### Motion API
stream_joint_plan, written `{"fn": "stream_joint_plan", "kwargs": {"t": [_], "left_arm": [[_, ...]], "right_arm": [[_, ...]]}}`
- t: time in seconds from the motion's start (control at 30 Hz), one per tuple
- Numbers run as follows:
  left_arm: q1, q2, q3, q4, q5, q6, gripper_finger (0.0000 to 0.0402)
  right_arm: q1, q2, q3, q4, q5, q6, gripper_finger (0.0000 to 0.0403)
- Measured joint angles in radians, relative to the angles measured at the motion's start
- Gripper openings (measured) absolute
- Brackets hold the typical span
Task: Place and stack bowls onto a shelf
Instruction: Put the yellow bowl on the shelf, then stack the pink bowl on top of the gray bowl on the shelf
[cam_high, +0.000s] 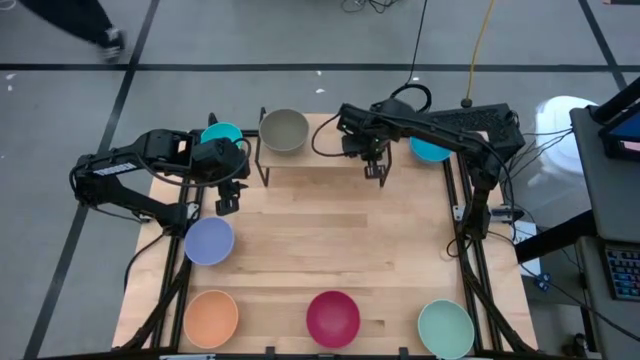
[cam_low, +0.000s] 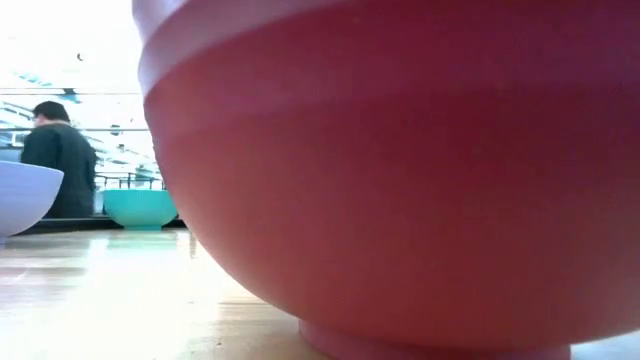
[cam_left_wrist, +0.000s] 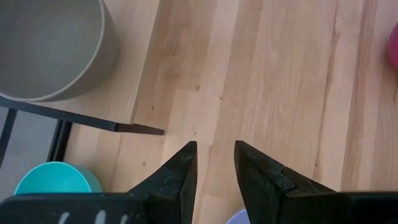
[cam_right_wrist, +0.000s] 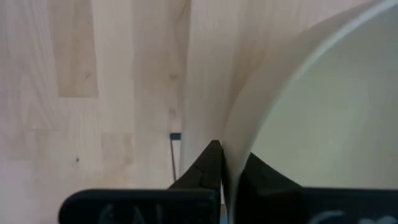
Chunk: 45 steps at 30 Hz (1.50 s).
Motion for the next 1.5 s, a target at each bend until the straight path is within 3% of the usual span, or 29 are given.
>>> {"fn": "stream_joint_plan", "kwargs": {"t": [0.17,0.57,0.73,0.87,1.33,1.5], "left_arm": [[0.0,0.0,0.0,0.0,0.0,0.005,0.0113],[0.0,0.0,0.0,0.0,0.0,0.006,0.0113],[0.0,0.0,0.0,0.0,0.0,0.007,0.0113],[0.0,0.0,0.0,0.0,0.0,0.006,0.0113],[0.0,0.0,0.0,-0.008,0.001,0.005,0.0113],[-0.005,0.0,0.0,0.012,0.052,0.043,0.0113]], "right_arm": [[0.0,-0.002,-0.015,0.006,0.001,-0.006,0.0015],[0.04,-0.002,-0.017,0.034,0.008,-0.04,0.0097],[0.069,-0.007,-0.017,0.034,0.139,-0.071,0.0119],[0.086,-0.021,-0.017,0.029,0.208,-0.085,0.0125],[0.171,-0.224,-0.017,0.042,0.21,0.002,0.0125],[0.213,-0.328,-0.017,0.072,0.211,0.048,0.0125]]}}
